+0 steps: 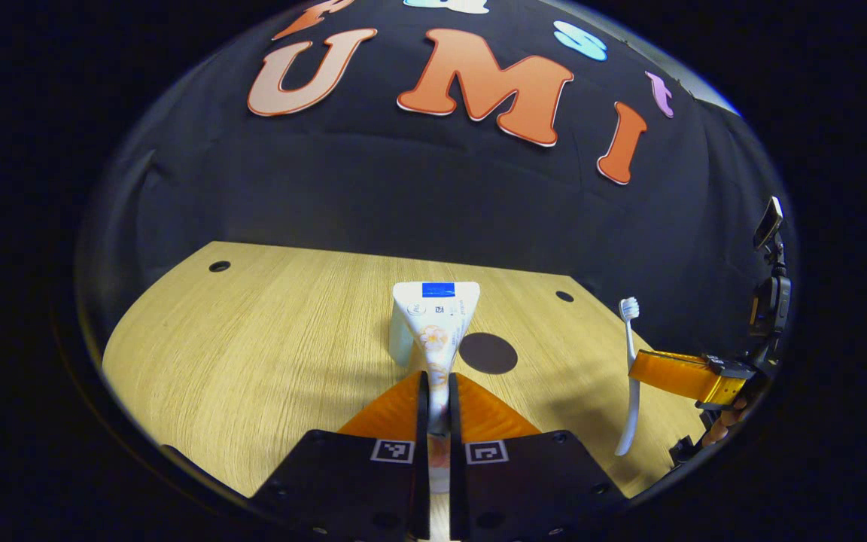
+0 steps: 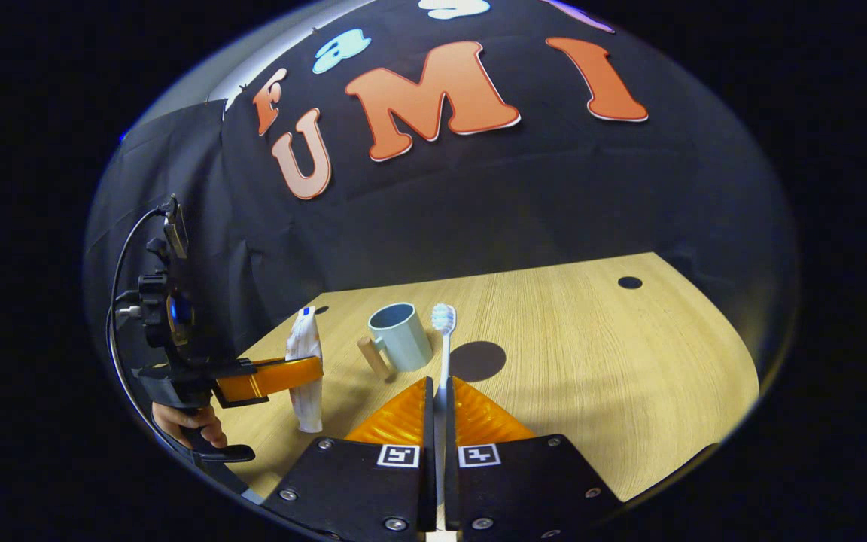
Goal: Put the toothbrush and toothpaste on the desktop into the cup, then pick up the cup and place it on the coaster on the desktop.
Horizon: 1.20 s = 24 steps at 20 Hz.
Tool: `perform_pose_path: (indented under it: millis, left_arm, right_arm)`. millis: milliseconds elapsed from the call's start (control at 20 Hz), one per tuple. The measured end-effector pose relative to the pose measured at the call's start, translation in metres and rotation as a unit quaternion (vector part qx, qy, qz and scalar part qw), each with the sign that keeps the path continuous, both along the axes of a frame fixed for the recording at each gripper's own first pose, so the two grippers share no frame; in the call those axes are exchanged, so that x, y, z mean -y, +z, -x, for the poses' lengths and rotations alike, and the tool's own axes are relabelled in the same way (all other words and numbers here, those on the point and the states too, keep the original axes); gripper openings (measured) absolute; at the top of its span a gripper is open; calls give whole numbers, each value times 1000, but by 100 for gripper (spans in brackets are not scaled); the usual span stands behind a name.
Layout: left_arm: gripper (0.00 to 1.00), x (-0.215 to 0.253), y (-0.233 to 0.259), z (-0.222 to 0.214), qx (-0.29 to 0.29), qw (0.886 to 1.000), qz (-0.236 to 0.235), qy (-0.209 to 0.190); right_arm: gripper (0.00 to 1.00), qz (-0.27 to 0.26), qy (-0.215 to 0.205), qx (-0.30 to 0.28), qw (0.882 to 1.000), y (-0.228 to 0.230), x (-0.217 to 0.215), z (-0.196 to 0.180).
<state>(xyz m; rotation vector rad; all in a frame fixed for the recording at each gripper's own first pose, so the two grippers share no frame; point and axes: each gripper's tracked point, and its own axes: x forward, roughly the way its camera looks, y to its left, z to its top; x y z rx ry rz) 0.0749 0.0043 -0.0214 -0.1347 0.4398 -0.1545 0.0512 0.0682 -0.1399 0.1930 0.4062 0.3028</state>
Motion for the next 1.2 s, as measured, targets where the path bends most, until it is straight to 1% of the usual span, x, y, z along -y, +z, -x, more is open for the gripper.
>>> perform_pose_path:
  millis: [50, 200, 300, 500, 600, 800, 1200]
  left_arm:
    - [10, -1, -1, -1, 10, 1000, 1, -2]
    - [10, 10, 5, -4, 26, 999, 33, -13]
    - [10, 11, 10, -1, 40, 998, 36, -8]
    - [10, 3, 28, 6, 84, 996, 34, 3]
    - [10, 1, 38, 9, 103, 994, 40, 5]
    - [10, -1, 48, 6, 126, 991, 38, 9]
    - [10, 8, 57, 7, 154, 987, 33, -3]
  right_arm:
    - [5, -6, 7, 8, 1000, 5, -1, 0]
    - [5, -5, 15, 42, 999, 20, -4, -1]
    - [5, 1, 12, 63, 998, 28, -9, -1]
    - [4, 7, -5, 86, 996, 33, 0, -5]
    - [5, 6, -8, 96, 995, 39, -1, -4]
    - [5, 10, -5, 121, 993, 46, -1, 0]
    - [4, 4, -6, 153, 988, 57, -4, 4]
